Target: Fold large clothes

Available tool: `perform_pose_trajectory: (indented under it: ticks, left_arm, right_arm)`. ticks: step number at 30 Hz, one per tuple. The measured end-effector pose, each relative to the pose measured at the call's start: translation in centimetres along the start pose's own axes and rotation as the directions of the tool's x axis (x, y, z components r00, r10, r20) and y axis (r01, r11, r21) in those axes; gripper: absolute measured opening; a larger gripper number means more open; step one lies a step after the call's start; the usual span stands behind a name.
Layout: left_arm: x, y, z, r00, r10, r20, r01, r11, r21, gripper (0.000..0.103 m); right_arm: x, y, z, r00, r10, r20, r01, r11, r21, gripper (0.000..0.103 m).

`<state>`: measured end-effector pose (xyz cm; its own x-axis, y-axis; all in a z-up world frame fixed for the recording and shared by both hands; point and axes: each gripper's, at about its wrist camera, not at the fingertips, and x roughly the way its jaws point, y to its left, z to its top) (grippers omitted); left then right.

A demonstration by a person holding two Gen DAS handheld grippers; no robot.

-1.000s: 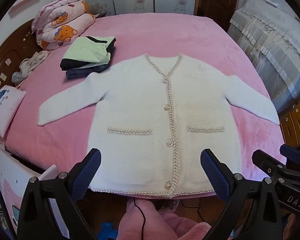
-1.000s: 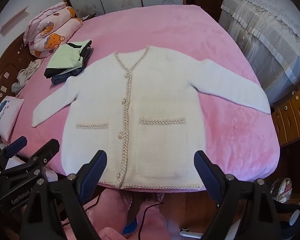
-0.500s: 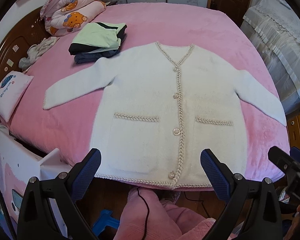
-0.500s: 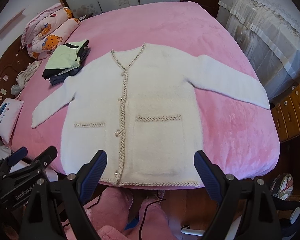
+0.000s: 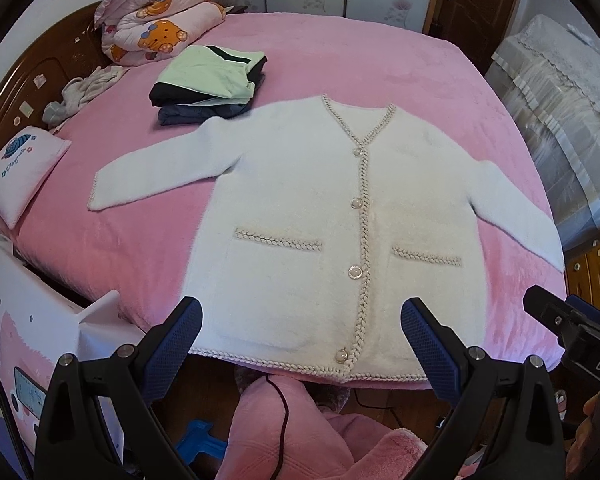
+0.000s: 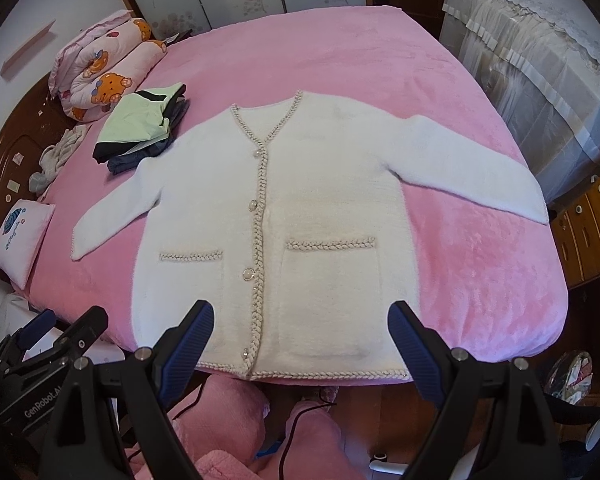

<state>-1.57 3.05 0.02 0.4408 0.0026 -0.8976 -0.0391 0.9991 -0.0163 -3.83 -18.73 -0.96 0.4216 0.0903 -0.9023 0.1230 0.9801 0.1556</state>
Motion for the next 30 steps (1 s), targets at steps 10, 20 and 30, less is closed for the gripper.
perform_pose_trajectory:
  ticks: [10,20,30]
  left_arm:
    - [2.3,3.8,-0.5,0.996,-0.053,-0.071,0.046,0.994,-0.1,0.099]
    - [10.2,11.9,-1.6,0.947,-0.068,-0.315,-0.037,0.948,-0.315,0.099]
    - [21.4,24.1,3.7,0.862,-0.157,-0.482,-0.097,0.882,-0.461,0.099]
  right_arm:
    - [2.4,2.0,0.2,0.997,0.012,-0.072,-0.013,1.0,-0.014,0.089]
    - [9.4,6.1,-1.6,0.952,-0.077,-0.295,0.062,0.996,-0.061,0.085]
    - [16.9,18.7,0.2,0.947,-0.246,-0.205,0.19,0.948,-0.255,0.085]
